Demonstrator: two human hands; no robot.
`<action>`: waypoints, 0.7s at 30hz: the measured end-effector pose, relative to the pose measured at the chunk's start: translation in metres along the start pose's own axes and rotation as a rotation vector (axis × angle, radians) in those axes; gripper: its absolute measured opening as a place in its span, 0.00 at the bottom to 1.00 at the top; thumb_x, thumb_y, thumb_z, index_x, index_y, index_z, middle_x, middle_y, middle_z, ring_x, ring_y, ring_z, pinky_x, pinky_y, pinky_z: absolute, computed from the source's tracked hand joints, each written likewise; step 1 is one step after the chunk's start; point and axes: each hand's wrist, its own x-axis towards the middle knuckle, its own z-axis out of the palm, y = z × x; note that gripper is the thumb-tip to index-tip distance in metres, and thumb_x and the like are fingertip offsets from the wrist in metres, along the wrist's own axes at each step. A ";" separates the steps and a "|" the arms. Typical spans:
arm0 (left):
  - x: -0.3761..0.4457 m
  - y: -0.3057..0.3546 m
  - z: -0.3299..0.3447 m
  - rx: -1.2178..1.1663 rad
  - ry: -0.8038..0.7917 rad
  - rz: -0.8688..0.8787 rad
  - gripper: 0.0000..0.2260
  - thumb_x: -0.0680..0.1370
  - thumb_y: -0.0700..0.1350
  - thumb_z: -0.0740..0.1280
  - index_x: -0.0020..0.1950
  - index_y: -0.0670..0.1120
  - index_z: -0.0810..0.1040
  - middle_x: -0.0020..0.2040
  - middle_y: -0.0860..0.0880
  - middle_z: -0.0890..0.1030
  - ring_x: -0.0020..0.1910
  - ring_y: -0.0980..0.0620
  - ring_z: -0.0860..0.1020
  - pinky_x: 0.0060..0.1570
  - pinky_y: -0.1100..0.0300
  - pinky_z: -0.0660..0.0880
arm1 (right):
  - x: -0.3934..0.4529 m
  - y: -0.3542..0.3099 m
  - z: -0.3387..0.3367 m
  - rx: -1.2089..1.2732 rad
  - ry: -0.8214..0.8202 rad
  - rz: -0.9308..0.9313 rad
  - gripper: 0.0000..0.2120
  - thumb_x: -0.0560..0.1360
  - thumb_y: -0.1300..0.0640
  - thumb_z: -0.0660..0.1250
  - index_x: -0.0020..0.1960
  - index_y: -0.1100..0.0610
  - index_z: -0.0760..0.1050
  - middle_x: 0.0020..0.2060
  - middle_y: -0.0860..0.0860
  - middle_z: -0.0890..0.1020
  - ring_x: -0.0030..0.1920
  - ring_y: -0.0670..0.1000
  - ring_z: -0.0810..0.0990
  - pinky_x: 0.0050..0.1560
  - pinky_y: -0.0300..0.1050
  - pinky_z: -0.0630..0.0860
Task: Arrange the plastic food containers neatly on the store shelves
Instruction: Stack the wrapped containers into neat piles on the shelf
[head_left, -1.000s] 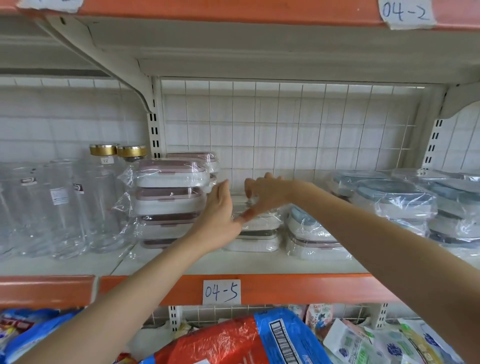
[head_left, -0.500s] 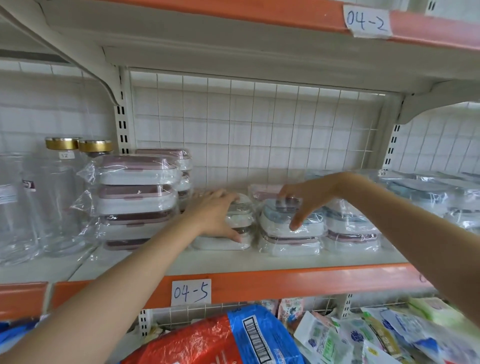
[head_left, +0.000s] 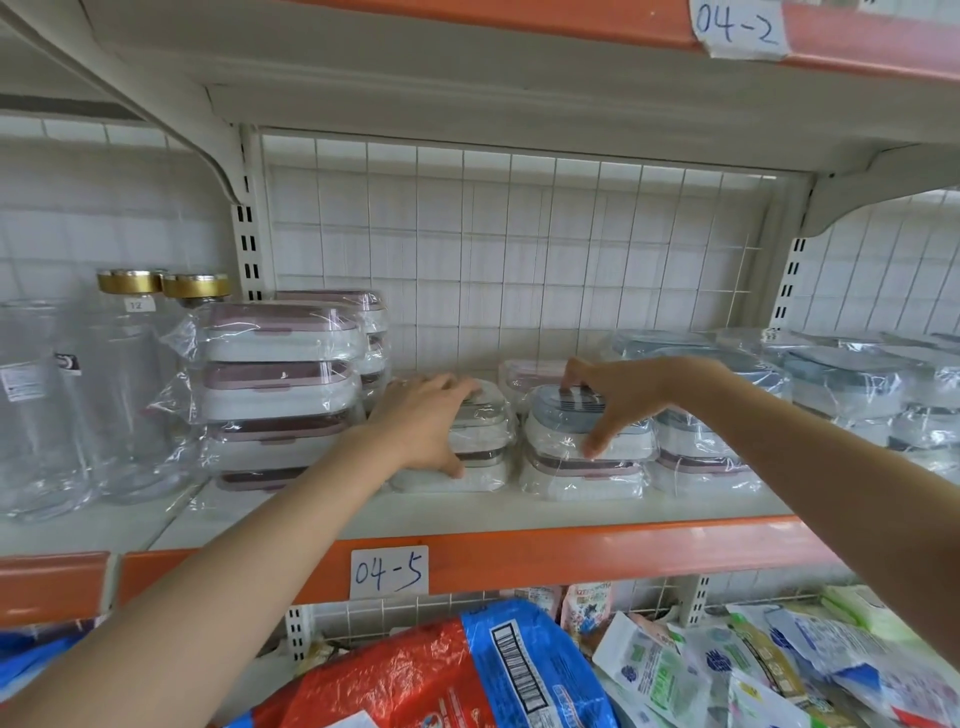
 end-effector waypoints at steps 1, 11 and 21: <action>0.000 0.001 0.001 0.003 0.003 0.002 0.45 0.65 0.59 0.76 0.75 0.54 0.56 0.74 0.52 0.63 0.71 0.49 0.64 0.69 0.49 0.63 | 0.000 0.000 0.000 -0.002 -0.006 0.002 0.44 0.64 0.43 0.77 0.70 0.50 0.55 0.68 0.50 0.66 0.61 0.50 0.67 0.67 0.53 0.67; -0.003 0.001 0.007 0.016 0.046 -0.020 0.43 0.66 0.59 0.74 0.73 0.47 0.57 0.71 0.48 0.66 0.70 0.48 0.64 0.70 0.48 0.59 | 0.008 -0.006 -0.006 -0.049 -0.037 0.044 0.41 0.67 0.35 0.68 0.72 0.55 0.60 0.69 0.52 0.65 0.67 0.55 0.66 0.68 0.51 0.63; 0.003 0.005 0.007 0.046 0.024 -0.045 0.43 0.67 0.58 0.74 0.73 0.44 0.56 0.70 0.46 0.66 0.69 0.47 0.65 0.69 0.47 0.61 | 0.066 -0.034 -0.022 -0.011 0.187 -0.015 0.18 0.83 0.57 0.50 0.72 0.52 0.66 0.72 0.51 0.66 0.72 0.52 0.63 0.71 0.46 0.56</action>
